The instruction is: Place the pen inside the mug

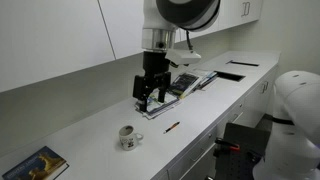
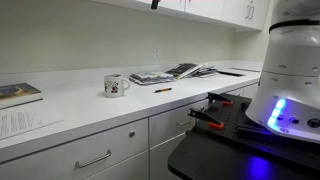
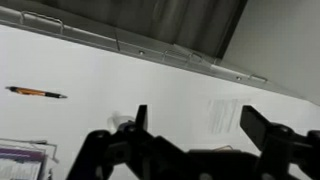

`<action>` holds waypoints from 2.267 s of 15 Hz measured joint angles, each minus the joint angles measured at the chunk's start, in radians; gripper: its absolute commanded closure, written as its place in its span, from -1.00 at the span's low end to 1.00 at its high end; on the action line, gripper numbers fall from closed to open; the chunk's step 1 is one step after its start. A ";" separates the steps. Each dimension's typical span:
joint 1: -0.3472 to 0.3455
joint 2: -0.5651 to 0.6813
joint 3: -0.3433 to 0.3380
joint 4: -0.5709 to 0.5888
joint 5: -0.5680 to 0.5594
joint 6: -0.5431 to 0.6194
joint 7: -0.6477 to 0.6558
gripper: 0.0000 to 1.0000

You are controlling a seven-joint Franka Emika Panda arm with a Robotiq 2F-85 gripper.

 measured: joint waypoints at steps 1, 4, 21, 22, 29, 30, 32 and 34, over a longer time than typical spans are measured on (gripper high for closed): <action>0.000 0.000 0.000 0.000 0.000 0.000 0.000 -1.00; 0.000 0.000 0.000 0.000 0.000 0.000 0.000 -1.00; -0.446 0.312 0.240 -0.124 -0.305 0.775 0.692 -1.00; -0.517 0.326 0.281 -0.117 -0.372 0.783 0.778 -1.00; -0.914 0.328 0.599 -0.043 -0.763 0.678 1.394 -1.00; -0.949 0.329 0.638 -0.033 -0.799 0.635 1.468 -1.00; -1.003 0.338 0.706 -0.013 -0.848 0.532 1.594 -1.00; -1.037 0.362 0.757 0.012 -0.866 0.412 1.683 -1.00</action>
